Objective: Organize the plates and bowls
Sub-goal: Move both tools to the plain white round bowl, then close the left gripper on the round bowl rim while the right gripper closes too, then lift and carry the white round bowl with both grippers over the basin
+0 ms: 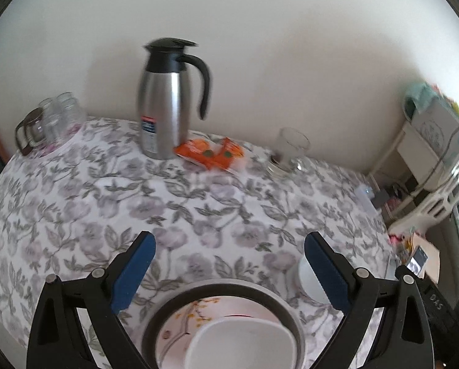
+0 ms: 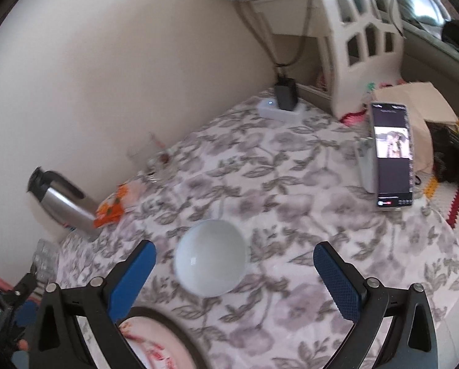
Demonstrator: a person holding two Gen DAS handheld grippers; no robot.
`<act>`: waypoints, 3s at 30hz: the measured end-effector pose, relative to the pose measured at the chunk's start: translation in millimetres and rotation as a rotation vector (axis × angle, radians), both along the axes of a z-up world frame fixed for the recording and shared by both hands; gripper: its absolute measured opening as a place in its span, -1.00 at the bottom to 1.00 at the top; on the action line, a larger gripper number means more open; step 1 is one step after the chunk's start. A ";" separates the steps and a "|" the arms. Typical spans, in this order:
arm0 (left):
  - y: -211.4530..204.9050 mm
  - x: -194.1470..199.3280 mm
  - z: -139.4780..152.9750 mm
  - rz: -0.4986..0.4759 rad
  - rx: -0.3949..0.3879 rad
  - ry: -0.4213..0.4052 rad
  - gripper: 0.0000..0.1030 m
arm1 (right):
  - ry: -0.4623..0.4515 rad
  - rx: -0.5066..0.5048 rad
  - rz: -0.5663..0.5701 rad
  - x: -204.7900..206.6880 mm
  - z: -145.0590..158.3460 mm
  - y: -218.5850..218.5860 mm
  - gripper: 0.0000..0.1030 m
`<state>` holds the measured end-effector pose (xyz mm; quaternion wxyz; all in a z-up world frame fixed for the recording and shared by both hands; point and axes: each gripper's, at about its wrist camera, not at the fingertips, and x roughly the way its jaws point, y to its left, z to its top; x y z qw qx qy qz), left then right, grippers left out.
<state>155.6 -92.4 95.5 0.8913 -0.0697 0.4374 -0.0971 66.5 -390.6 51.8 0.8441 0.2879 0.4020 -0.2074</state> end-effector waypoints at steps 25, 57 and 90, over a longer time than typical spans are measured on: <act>-132.6 41.0 -87.2 -0.097 0.123 0.294 0.69 | 0.121 0.120 0.012 21.7 -91.0 -28.5 0.69; -167.7 64.5 -168.5 -0.092 0.126 0.455 -0.68 | 0.109 0.276 0.121 46.2 -133.3 -15.6 -0.65; -151.9 28.5 -105.9 -0.174 -0.012 0.341 -0.71 | 0.095 0.152 0.177 18.6 -81.0 3.5 -0.72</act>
